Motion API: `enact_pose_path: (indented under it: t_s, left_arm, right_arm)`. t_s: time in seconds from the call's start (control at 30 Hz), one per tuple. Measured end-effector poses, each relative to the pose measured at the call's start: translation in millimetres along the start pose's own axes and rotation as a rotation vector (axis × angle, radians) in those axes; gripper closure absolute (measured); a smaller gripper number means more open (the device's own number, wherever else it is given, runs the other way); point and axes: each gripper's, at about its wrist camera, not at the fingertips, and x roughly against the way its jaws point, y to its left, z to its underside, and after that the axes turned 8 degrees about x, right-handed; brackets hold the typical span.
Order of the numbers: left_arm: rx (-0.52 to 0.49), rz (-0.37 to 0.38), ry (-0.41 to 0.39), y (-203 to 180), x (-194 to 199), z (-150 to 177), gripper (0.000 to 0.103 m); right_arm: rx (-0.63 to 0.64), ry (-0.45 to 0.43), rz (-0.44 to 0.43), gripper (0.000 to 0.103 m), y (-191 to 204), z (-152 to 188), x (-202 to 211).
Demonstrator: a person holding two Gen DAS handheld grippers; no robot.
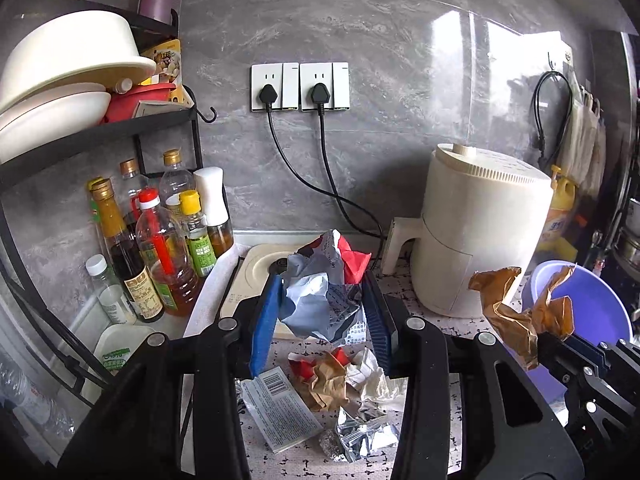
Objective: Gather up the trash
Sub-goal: 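Carry wrappers in left gripper to purple bucket while right gripper grabs brown paper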
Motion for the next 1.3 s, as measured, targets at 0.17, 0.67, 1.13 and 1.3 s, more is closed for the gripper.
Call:
enact_pose_path:
  t_s: [0.17, 0.67, 1.13, 1.3]
  left_arm:
    - [-0.011, 0.052, -0.019, -19.8, 2.6, -7.1, 0.062]
    - [-0.074, 0.267, -0.009, -101.6, 1.2, -4.5, 0.062]
    - [-0.152, 0.427, 0.051, -173.2, 6.6, 20.4, 0.061]
    - [-0.181, 0.475, 0.091, -191.7, 6.2, 30.0, 0.056]
  right_arm:
    - [-0.019, -0.035, 0.064, 0.091, -20.6, -8.3, 12.0]
    - [-0.123, -0.055, 0.29, 0.061, -92.8, 1.3, 49.9]
    - [-0.233, -0.032, 0.463, 0.055, -141.3, 36.1, 100.3]
    - [-0.25, -0.02, 0.491, 0.055, -147.5, 45.2, 112.0]
